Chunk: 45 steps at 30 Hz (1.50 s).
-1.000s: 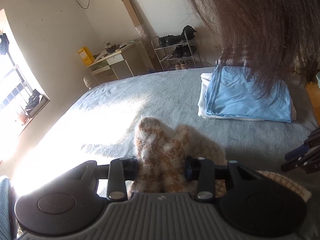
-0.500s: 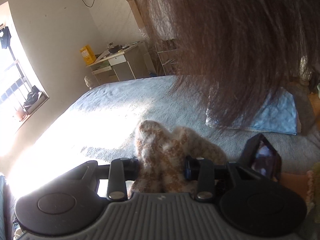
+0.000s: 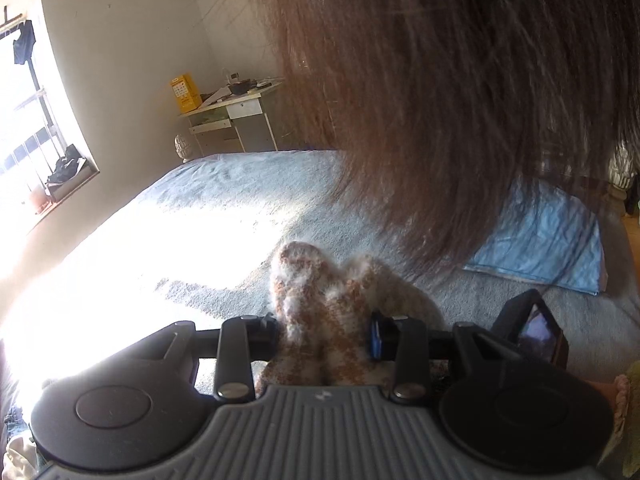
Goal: Fold clothes
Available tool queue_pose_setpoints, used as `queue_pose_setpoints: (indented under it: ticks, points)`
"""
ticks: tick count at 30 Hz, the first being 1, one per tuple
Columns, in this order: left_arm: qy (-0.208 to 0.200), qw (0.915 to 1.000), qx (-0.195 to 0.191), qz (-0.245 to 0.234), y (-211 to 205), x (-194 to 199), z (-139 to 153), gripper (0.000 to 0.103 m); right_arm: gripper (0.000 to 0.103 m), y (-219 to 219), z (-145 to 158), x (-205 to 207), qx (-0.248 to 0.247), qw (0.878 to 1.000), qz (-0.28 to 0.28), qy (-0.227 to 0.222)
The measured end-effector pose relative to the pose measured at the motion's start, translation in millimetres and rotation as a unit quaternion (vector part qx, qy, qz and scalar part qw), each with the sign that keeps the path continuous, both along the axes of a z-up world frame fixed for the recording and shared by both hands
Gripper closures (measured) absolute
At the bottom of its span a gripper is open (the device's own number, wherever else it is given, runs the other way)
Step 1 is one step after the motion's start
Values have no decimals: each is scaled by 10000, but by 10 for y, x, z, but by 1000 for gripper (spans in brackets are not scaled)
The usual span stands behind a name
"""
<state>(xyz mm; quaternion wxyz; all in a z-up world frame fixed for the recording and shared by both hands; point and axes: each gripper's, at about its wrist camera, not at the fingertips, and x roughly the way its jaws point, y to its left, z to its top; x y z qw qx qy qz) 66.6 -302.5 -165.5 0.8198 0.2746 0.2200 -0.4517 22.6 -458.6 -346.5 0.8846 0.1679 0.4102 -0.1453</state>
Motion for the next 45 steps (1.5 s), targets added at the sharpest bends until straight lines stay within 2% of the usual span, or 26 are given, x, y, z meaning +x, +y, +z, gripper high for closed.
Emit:
queue_pose_setpoints:
  ticks: [3, 12, 30, 32, 35, 38, 42, 45]
  points:
    - [-21, 10000, -4, -16, -37, 27, -22, 64, 103, -56, -86, 211, -270, 9996, 6, 18]
    - [75, 10000, -19, -15, -172, 193, -111, 64, 103, -289, -175, 615, -630, 9976, 50, -298]
    - [-56, 9998, 89, -142, -141, 120, -292, 64, 103, -581, -292, 903, -584, 9971, -34, -477]
    - [-65, 9999, 42, -77, -106, 89, -281, 64, 103, -683, -207, 811, -307, 9980, 141, -543]
    - [-37, 10000, 6, 17, -30, 50, -228, 63, 96, -849, -54, 624, 67, 9971, 407, -638]
    - [-59, 10000, 11, -20, 40, -1, -185, 63, 85, -1074, 254, 36, -4, 9964, 333, -775]
    - [-158, 9998, 30, -129, 76, -129, -196, 62, 82, -1209, 691, -991, -265, 9960, -99, -852]
    - [-305, 9992, 93, -225, 27, -237, -232, 62, 83, -885, 817, -1524, -449, 9968, 290, -592]
